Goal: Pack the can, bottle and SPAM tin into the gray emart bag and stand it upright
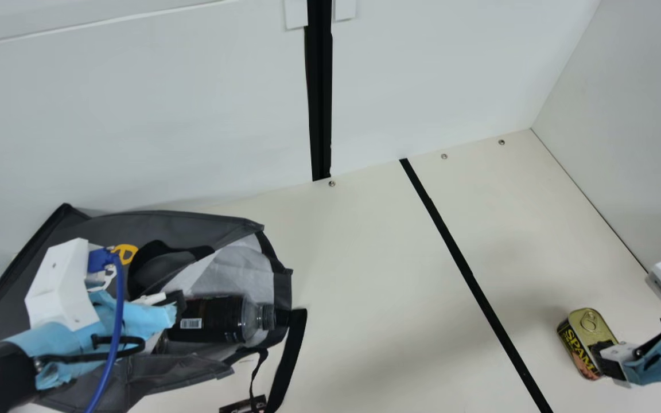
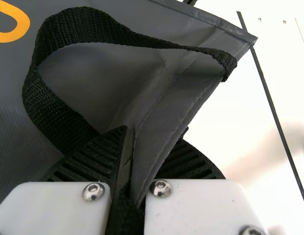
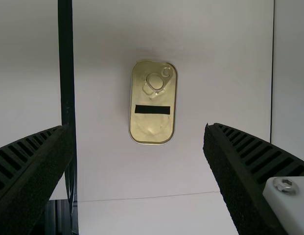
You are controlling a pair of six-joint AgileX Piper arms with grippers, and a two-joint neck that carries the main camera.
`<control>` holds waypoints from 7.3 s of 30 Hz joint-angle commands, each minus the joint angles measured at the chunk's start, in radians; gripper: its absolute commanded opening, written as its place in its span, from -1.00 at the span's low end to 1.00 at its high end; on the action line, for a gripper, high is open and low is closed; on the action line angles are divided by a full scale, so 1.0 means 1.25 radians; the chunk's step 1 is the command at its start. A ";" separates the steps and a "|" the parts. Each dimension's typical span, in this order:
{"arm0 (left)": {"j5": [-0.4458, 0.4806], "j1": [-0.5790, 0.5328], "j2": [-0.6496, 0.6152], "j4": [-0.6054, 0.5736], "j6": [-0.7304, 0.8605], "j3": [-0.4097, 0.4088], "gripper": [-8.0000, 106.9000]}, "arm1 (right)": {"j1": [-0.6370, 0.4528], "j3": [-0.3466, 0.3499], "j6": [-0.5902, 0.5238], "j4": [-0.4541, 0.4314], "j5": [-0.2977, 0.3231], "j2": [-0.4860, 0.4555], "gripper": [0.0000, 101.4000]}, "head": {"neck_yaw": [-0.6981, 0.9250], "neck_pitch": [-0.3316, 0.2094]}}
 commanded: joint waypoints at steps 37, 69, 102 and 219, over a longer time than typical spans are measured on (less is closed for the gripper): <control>0.000 0.000 0.000 0.000 0.000 0.000 -1.00 | 0.070 0.080 0.040 -0.060 -0.148 0.147 0.87 | -0.001 -0.018; 0.000 0.000 0.000 0.000 0.000 0.000 -1.00 | 0.148 0.089 0.117 -0.083 -0.319 0.309 -0.58 | -0.001 -0.018; 0.000 0.000 0.000 0.000 0.000 0.000 -1.00 | 0.332 0.068 0.232 -0.095 -0.229 0.125 -1.00 | -0.001 -0.018; 0.000 0.000 0.000 0.000 0.000 0.000 -1.00 | 1.027 0.221 -0.170 0.637 -0.293 -0.009 -1.00 | -0.001 -0.018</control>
